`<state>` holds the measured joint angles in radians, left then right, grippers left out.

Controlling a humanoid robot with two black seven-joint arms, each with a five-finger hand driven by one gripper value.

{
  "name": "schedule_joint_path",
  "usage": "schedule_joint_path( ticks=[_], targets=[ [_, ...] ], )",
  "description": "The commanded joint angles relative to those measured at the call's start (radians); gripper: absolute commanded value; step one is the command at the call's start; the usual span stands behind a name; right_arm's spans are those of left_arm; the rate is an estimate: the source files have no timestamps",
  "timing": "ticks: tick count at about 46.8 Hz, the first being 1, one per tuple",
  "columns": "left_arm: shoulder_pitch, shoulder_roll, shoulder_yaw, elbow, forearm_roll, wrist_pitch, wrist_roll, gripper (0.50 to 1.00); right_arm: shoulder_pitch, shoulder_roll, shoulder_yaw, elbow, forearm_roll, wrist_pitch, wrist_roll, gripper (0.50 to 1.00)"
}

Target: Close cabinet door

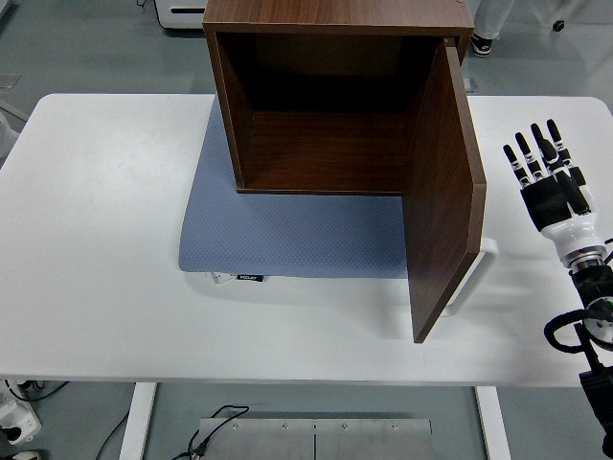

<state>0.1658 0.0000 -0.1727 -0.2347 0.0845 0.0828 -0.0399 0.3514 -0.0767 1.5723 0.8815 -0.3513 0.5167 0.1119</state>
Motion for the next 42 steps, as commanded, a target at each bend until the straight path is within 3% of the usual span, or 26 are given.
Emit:
schedule_joint_path(
  ticks=[1, 42],
  targets=[
    [0.000, 0.000, 0.001, 0.000, 0.001, -0.001, 0.000, 1.000, 0.000, 0.000, 0.000, 0.001, 0.000, 0.000, 0.000, 1.000],
    [-0.002, 0.000, 0.001, 0.000, 0.000, -0.005, -0.008, 1.000, -0.009, -0.012, 0.002, 0.001, 0.000, 0.002, 0.000, 1.000]
  ],
)
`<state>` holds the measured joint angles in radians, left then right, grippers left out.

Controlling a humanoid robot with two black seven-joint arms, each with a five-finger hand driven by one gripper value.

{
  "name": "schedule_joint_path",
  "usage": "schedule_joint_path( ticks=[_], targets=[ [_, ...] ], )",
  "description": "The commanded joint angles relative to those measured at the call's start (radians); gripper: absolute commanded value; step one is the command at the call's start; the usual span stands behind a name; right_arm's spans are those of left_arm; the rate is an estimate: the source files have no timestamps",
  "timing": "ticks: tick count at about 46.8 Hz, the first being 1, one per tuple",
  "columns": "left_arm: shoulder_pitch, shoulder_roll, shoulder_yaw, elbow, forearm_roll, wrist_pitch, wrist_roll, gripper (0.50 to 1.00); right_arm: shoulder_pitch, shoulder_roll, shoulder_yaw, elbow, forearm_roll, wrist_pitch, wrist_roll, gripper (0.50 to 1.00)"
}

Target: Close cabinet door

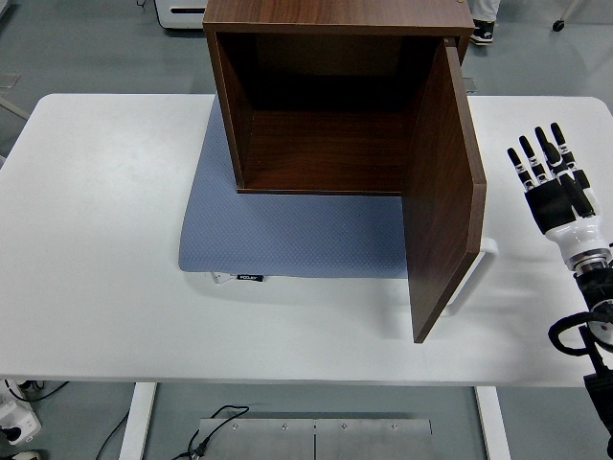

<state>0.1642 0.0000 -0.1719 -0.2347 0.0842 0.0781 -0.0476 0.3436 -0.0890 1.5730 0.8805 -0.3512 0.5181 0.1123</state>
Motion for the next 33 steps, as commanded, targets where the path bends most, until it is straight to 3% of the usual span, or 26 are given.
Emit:
schedule_joint_path(
  ticks=[1, 33],
  targets=[
    [0.000, 0.000, 0.000, 0.000, 0.000, 0.000, 0.000, 1.000, -0.001, 0.000, 0.001, 0.000, 0.000, 0.000, 0.000, 1.000],
    [0.003, 0.000, -0.001, 0.000, 0.000, 0.000, 0.000, 1.000, -0.023, -0.024, 0.002, 0.006, 0.000, 0.011, 0.001, 1.000]
  ],
)
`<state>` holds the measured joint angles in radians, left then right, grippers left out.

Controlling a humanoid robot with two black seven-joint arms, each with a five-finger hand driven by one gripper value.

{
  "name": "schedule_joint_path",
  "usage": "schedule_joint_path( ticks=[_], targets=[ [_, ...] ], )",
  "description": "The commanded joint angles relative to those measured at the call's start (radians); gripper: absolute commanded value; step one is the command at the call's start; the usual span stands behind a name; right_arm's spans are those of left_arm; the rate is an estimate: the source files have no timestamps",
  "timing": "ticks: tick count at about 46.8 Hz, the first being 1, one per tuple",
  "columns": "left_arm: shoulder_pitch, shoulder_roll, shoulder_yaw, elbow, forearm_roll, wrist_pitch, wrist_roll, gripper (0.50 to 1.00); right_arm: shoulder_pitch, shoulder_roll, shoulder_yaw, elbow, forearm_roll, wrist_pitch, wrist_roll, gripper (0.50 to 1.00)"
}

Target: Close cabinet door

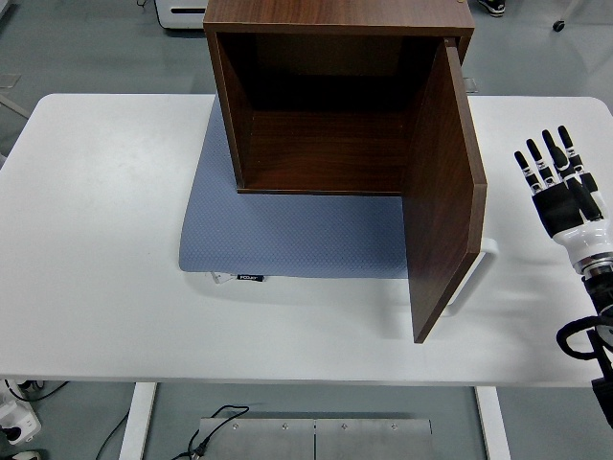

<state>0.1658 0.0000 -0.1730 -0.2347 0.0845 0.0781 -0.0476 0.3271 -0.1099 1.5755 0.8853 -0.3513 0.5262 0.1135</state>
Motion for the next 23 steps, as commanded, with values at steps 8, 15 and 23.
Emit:
schedule_joint_path(
  ticks=[8, 15, 23],
  targets=[
    [0.001, 0.000, 0.000, 0.000, 0.000, 0.002, 0.000, 1.000, -0.017, -0.019, 0.000, 0.003, 0.000, 0.014, -0.002, 1.000],
    [0.001, 0.000, 0.000, 0.000, 0.000, 0.002, 0.000, 1.000, -0.031, -0.033, 0.001, 0.018, 0.000, 0.021, -0.002, 1.000],
    [0.001, 0.000, 0.000, 0.000, 0.000, 0.002, 0.000, 1.000, -0.075, -0.060, 0.000, 0.089, 0.000, 0.028, -0.002, 1.000]
  ],
)
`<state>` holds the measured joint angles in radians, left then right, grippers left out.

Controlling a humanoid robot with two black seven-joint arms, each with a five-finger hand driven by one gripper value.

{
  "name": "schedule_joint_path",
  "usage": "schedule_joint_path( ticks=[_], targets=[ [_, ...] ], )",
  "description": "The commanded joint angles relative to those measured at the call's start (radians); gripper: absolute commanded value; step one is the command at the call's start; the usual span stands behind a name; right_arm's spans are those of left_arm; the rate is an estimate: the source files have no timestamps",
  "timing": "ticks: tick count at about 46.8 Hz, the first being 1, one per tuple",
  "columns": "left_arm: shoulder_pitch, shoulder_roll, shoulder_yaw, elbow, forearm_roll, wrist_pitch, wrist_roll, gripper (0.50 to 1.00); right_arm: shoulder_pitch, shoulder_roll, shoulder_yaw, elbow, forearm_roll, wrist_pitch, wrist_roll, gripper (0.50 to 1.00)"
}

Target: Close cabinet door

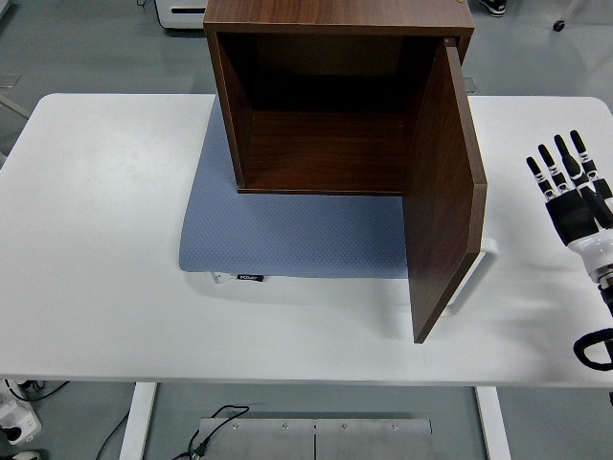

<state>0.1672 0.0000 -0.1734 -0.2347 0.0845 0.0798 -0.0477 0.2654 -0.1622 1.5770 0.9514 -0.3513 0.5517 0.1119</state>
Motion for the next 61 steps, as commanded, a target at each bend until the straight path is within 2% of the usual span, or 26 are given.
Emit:
schedule_joint_path(
  ticks=[1, 21, 61],
  targets=[
    [0.000, 0.000, 0.000, 0.000, 0.000, 0.000, 0.000, 1.000, -0.018, -0.013, -0.002, 0.029, 0.000, 0.002, 0.000, 1.000],
    [0.000, 0.000, 0.000, 0.000, 0.000, 0.000, 0.000, 1.000, -0.115, -0.036, -0.005, 0.084, -0.002, 0.059, -0.001, 1.000],
    [0.003, 0.000, 0.000, 0.000, 0.000, -0.002, 0.000, 1.000, -0.344, -0.109, 0.003, 0.357, -0.008, 0.059, -0.001, 1.000]
  ],
)
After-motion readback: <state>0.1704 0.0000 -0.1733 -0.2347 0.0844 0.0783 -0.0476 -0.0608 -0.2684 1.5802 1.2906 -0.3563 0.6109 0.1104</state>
